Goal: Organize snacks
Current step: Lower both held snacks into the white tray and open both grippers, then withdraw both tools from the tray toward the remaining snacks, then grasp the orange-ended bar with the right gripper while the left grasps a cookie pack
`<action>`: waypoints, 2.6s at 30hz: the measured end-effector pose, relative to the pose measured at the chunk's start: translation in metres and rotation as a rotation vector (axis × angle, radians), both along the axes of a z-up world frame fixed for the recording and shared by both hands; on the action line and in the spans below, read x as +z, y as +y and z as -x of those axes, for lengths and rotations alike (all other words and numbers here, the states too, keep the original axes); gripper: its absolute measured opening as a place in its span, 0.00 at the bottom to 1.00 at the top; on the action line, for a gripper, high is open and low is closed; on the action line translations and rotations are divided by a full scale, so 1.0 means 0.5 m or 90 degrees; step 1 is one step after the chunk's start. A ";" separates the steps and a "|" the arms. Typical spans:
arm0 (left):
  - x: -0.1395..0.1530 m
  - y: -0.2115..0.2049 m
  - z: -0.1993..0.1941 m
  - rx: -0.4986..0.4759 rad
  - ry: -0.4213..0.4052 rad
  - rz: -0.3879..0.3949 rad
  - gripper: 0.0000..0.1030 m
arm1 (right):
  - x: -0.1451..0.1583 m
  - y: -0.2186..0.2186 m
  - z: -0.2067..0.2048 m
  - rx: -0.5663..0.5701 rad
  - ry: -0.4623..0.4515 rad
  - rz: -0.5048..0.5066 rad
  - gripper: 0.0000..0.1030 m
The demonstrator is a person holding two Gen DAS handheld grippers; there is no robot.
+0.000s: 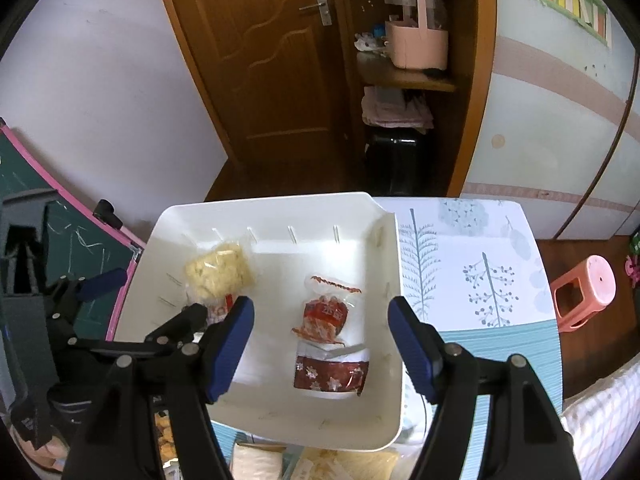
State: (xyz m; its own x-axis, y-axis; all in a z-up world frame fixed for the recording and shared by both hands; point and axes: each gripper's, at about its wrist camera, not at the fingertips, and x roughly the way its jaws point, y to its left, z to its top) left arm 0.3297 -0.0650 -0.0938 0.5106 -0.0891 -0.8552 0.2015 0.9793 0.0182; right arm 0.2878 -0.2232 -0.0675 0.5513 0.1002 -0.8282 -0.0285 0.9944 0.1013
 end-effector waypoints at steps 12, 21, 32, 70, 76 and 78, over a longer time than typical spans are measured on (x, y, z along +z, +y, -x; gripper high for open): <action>0.011 0.005 0.022 -0.003 0.008 -0.004 0.99 | -0.023 0.001 0.007 -0.005 0.020 0.000 0.68; 0.050 -0.003 0.065 -0.018 -0.008 0.000 0.99 | 0.004 -0.006 0.036 -0.013 0.013 0.002 0.68; 0.125 -0.016 0.151 -0.043 -0.039 -0.004 0.99 | 0.070 0.009 0.115 -0.001 -0.023 0.021 0.68; -0.071 0.224 0.537 0.000 0.070 0.025 0.99 | -0.132 0.183 0.490 0.203 0.025 0.043 0.62; -0.135 0.262 0.562 0.021 0.119 0.047 0.99 | -0.242 0.224 0.505 0.259 0.107 0.061 0.54; -0.143 0.271 0.566 0.026 0.125 0.049 0.99 | -0.263 0.232 0.505 0.270 0.126 0.059 0.53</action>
State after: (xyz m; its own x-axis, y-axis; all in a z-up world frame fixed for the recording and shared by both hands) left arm 0.0467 0.0706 -0.1655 0.3395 -0.1400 -0.9301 0.1539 0.9838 -0.0919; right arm 0.0353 -0.1074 -0.1991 0.3088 0.2026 -0.9293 -0.4231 0.9043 0.0565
